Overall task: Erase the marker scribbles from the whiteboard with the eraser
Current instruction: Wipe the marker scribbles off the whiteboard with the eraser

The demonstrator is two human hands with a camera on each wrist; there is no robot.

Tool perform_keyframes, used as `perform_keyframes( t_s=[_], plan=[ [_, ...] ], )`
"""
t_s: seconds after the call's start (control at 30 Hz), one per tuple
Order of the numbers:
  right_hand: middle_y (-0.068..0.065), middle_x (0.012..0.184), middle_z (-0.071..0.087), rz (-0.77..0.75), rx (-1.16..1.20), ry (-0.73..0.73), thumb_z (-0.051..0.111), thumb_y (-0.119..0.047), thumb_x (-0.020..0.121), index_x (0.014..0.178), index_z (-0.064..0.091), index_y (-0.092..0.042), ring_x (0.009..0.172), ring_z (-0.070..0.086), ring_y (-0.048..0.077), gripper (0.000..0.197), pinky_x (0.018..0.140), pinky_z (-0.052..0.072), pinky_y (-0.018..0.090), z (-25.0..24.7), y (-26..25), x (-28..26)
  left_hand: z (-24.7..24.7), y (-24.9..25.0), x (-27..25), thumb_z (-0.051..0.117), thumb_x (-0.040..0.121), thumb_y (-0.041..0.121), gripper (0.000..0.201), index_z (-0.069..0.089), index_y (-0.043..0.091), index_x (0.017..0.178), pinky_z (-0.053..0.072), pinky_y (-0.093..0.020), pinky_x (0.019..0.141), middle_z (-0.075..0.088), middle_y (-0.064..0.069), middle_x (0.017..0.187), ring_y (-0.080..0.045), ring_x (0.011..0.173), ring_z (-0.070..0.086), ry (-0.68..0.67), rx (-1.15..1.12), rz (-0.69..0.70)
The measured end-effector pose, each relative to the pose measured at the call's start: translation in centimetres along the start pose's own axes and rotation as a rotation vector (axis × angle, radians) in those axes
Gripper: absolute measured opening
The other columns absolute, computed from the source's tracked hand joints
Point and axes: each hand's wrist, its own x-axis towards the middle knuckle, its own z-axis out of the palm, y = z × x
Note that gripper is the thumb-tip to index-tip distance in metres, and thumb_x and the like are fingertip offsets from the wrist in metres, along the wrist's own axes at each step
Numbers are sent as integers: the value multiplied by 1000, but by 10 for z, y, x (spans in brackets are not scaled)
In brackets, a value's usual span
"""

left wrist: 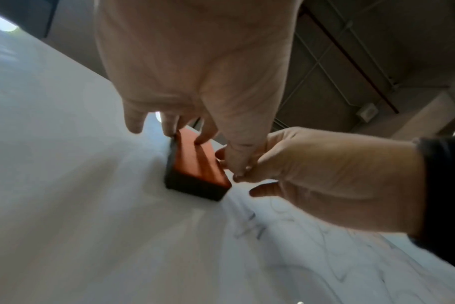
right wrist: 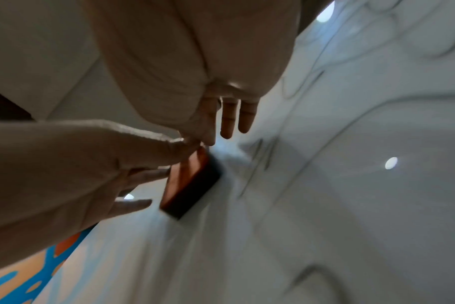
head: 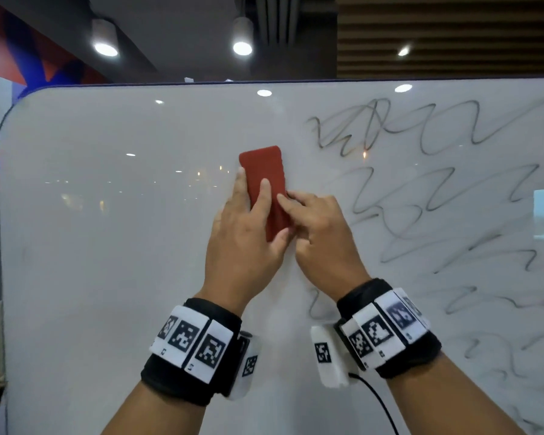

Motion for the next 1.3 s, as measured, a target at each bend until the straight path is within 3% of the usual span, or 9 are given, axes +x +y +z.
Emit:
perform_keyframes(
  t_s=[0.13, 0.27, 0.47, 0.63, 0.73, 0.9, 1.07, 1.2, 1.3],
  plan=[
    [7, 140, 55, 99, -155, 211, 72, -14, 83, 132, 62, -18, 127, 43, 28, 50, 108, 39, 49, -37, 24, -32, 19, 17, 9, 75, 83, 42, 77, 37, 14, 145, 48, -40, 100, 17, -12, 163, -28, 141, 37, 177, -39, -130],
    [14, 160, 24, 327, -338, 88, 84, -33, 72, 150, 40, -26, 145, 17, 32, 90, 115, 25, 55, -40, 45, -70, 28, 29, 24, 66, 90, 15, 71, 31, 12, 152, 42, -39, 108, 17, -15, 163, -29, 147, 28, 209, -35, -85],
    [12, 165, 9, 292, -499, -24, 84, -49, 66, 156, 21, -30, 150, 12, 36, 112, 112, 28, 61, -35, 66, -84, 26, 25, 56, 64, 89, -1, 71, 36, 17, 152, 31, -57, 113, 29, -13, 159, -32, 145, 31, 259, 92, -8],
    [9, 166, 5, 291, -474, -5, 84, -48, 66, 157, 20, -31, 151, 8, 33, 112, 115, 21, 58, -33, 68, -87, 28, 26, 73, 64, 93, 6, 64, 39, 17, 150, 35, -58, 111, 29, -17, 158, -36, 142, 34, 329, 93, -23],
    [8, 166, 2, 294, -462, -4, 84, -48, 68, 157, 19, -31, 152, 4, 32, 112, 116, 19, 57, -32, 67, -87, 27, 26, 81, 68, 91, 9, 60, 45, 12, 146, 44, -52, 107, 41, -17, 150, -35, 135, 43, 390, 47, -13],
    [8, 166, -1, 312, -440, -6, 84, -46, 69, 157, 20, -31, 152, 1, 31, 111, 118, 13, 56, -31, 66, -86, 26, 26, 76, 71, 86, 11, 58, 53, 18, 141, 42, -47, 102, 50, -10, 145, -31, 125, 49, 322, 160, 227],
    [10, 166, 0, 312, -440, -16, 84, -46, 69, 157, 19, -31, 152, 1, 32, 111, 117, 15, 57, -33, 64, -86, 19, 21, 93, 67, 90, 17, 58, 49, 22, 144, 40, -48, 104, 48, -8, 147, -31, 125, 48, 417, 113, 48],
    [13, 165, 5, 283, -404, -2, 84, -44, 70, 156, 23, -30, 151, 2, 34, 106, 117, 16, 60, -40, 55, -72, 30, 24, 83, 66, 89, 17, 54, 54, 21, 141, 39, -47, 103, 49, -9, 146, -32, 124, 49, 368, 170, 238],
    [14, 165, 5, 200, -415, -10, 80, -45, 73, 156, 22, -31, 151, 0, 35, 103, 118, 11, 58, -51, 48, -38, 29, 22, 81, 65, 90, 21, 52, 54, 24, 141, 39, -46, 102, 49, -7, 146, -30, 125, 49, 362, 177, 253]
  ],
)
